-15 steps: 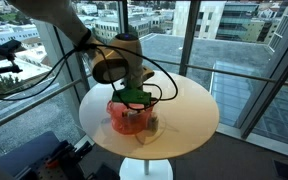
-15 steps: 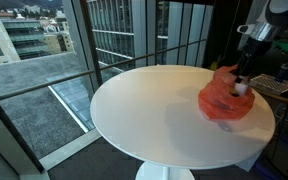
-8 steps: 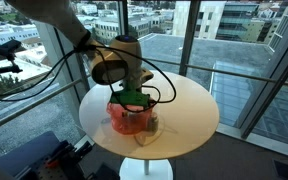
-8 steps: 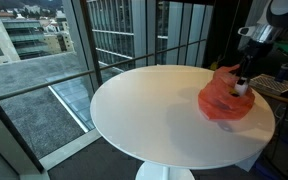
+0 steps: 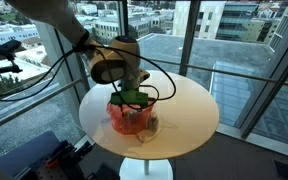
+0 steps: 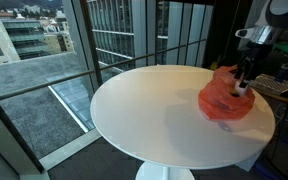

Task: Remove the white bottle from the plastic

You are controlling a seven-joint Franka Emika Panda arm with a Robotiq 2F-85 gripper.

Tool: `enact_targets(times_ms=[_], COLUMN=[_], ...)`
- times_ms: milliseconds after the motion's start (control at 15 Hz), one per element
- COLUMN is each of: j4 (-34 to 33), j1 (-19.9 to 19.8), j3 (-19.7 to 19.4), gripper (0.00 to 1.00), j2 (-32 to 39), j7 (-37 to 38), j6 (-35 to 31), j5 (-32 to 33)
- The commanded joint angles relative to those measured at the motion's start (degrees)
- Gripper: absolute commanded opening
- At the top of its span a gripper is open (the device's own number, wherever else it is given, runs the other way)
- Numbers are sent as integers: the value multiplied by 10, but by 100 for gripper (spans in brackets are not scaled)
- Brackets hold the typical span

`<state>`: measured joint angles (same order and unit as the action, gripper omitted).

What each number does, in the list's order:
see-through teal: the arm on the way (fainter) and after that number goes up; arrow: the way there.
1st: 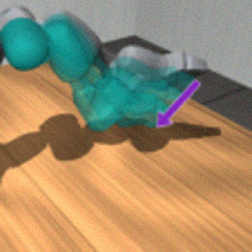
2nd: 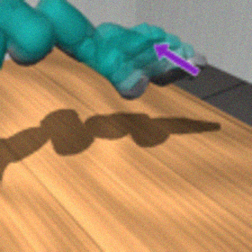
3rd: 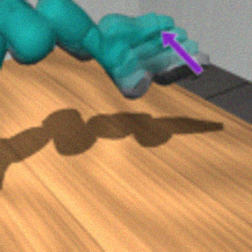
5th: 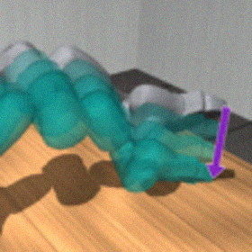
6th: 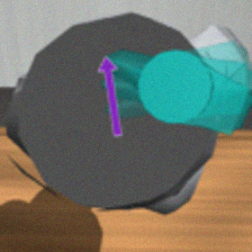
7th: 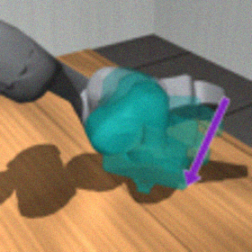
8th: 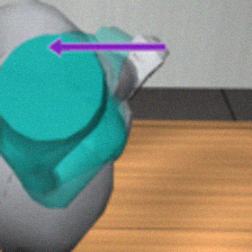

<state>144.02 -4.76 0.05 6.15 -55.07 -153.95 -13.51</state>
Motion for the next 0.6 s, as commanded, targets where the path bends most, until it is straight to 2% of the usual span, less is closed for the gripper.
enact_targets(times_ms=[0, 533], j4=[1, -1], j1=[-9, -9], j3=[5, -2], gripper=[100, 100], j2=[-14, -11], j7=[-59, -128], j6=[15, 21], j5=[9, 22])
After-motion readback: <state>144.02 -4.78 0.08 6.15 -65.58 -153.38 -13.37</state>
